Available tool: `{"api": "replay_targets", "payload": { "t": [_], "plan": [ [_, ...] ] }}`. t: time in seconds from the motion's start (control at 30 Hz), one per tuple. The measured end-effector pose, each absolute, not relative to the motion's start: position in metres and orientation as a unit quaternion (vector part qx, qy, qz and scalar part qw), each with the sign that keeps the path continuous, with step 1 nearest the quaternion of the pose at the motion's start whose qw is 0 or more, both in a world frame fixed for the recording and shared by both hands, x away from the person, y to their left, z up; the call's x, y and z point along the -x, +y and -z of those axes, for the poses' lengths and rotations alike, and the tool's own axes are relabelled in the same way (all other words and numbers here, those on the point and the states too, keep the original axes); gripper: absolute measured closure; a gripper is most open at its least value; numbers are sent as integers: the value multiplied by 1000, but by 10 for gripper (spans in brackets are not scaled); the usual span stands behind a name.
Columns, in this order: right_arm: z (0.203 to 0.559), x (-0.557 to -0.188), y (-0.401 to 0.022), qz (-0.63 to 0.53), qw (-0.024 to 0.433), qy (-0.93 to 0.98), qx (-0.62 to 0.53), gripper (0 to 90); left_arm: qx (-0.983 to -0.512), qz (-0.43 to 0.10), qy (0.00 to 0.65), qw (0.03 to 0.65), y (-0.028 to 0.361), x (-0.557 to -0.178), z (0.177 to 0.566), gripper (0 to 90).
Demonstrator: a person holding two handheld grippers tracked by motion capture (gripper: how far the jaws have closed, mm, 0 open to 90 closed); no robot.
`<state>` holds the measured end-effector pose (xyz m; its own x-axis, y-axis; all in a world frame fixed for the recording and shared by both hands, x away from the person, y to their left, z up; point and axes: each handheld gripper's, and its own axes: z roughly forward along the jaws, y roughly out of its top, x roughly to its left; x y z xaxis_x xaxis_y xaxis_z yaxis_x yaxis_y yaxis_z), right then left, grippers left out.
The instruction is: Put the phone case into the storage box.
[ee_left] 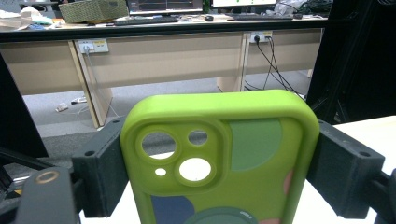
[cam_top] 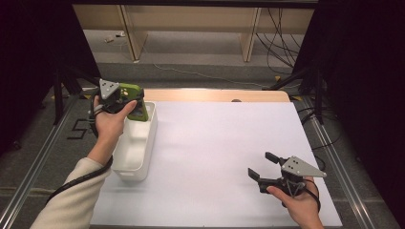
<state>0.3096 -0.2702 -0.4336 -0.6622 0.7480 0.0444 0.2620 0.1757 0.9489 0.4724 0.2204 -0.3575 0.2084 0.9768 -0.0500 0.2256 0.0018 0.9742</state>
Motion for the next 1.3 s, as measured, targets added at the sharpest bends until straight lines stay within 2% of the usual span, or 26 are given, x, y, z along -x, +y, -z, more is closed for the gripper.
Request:
{"api": "replay_targets", "payload": {
  "t": [1.3],
  "plan": [
    [435, -310, -270, -541, 223, 734, -345, 155, -609, -376, 501, 486, 217, -489, 360, 159]
  ]
}}
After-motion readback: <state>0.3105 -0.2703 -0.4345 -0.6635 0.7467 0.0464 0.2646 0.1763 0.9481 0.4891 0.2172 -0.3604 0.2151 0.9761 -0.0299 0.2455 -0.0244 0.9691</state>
